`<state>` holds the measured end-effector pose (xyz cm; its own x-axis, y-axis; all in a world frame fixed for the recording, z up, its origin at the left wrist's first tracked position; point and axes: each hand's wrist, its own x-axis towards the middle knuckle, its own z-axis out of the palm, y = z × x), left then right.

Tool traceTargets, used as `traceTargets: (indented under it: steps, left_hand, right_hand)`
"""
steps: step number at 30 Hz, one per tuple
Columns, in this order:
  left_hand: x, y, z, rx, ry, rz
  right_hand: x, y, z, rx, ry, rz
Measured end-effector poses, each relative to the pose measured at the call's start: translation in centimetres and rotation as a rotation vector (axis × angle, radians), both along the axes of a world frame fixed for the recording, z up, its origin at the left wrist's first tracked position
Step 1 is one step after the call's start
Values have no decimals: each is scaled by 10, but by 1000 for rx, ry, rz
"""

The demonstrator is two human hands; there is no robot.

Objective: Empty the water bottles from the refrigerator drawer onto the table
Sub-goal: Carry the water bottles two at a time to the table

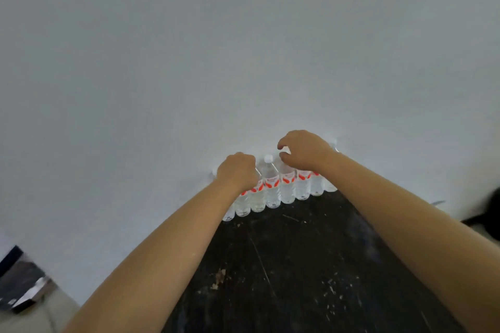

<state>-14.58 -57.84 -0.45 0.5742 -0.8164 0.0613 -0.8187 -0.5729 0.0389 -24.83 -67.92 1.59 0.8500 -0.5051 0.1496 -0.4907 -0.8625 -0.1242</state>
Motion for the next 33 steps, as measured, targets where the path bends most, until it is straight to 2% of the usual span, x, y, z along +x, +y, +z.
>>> traceTargets:
  steps: [5,12,23,28,33]
  left_hand:
    - [-89,35,-1,-3,-76,-246]
    - [-249,35,-7,97,-135,-562]
    - [-596,15,-4,61,-86,-1077]
    - [-756,12,-10,37,-73,-1232]
    - [-881,13,-25,69,-74,-1340]
  right_hand:
    - [-120,50,6,-21,-36,-208]
    - [-309,111,-10,21,58,-533]
    - [-646,180,-10,40,30,-1072]
    - [-800,200,-19,89,65,-1221]
    - [-924,216,-24,83,13,-1332]
